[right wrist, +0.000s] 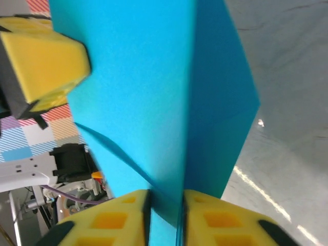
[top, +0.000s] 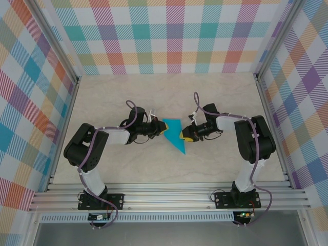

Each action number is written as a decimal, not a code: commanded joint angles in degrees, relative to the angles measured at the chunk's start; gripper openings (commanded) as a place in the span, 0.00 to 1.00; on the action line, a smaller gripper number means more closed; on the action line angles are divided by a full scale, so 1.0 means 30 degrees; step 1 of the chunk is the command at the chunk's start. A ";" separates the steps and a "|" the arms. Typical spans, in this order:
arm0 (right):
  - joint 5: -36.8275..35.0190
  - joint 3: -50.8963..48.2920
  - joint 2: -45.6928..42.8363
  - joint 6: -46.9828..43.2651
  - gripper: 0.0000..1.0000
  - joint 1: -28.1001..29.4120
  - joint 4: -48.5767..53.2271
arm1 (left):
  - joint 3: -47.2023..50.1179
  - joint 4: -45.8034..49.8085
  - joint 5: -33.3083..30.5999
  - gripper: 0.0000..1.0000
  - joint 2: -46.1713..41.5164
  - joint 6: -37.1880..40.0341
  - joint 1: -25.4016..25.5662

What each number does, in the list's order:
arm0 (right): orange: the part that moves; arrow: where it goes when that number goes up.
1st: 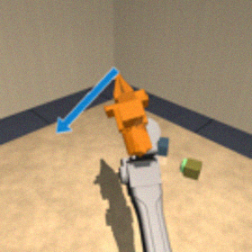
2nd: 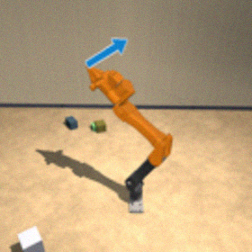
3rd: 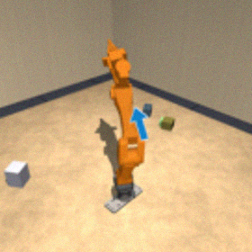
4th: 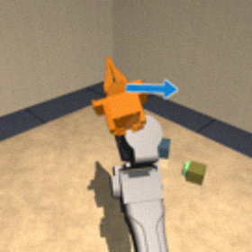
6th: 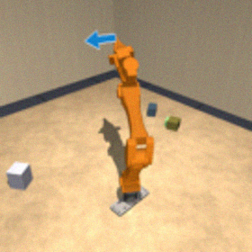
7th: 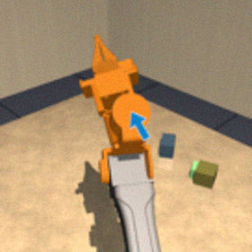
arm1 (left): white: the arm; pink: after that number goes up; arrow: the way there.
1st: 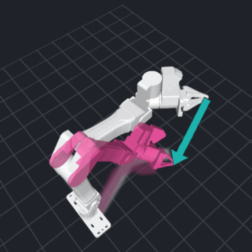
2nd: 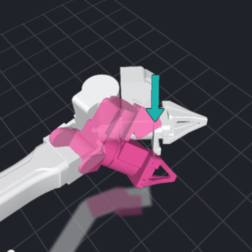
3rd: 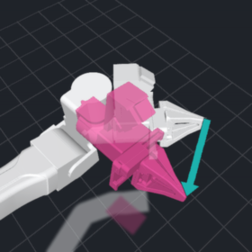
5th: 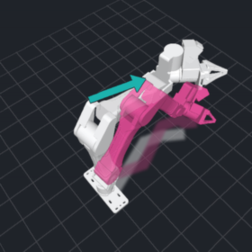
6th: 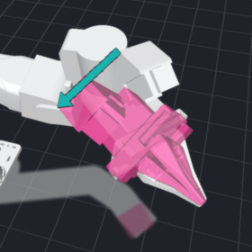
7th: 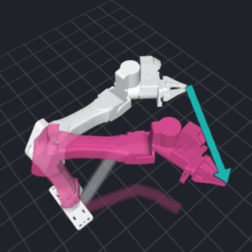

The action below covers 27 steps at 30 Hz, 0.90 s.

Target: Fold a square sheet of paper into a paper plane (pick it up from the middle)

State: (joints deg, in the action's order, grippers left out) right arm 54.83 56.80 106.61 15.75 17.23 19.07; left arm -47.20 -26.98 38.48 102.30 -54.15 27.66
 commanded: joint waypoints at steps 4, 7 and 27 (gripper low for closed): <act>-0.2442 0.0442 0.0536 -0.0430 0.38 0.0035 0.1228 | -0.0503 0.1796 -0.2988 0.00 0.0548 0.0801 0.1445; -0.5072 -0.0204 -0.0981 -0.0093 0.49 0.0019 0.1451 | -0.0468 0.2520 -0.4407 0.00 0.0402 0.0788 0.1946; -2.0465 -0.8479 -1.1226 -0.3172 0.51 0.9887 -0.7132 | -0.0634 0.3575 -0.6191 0.00 -0.0503 0.0072 0.3048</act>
State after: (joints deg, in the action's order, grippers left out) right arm 2.35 32.10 73.01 11.18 44.36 3.46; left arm -47.86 -17.43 20.38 103.13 -53.32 36.25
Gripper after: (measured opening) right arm 0.517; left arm 0.039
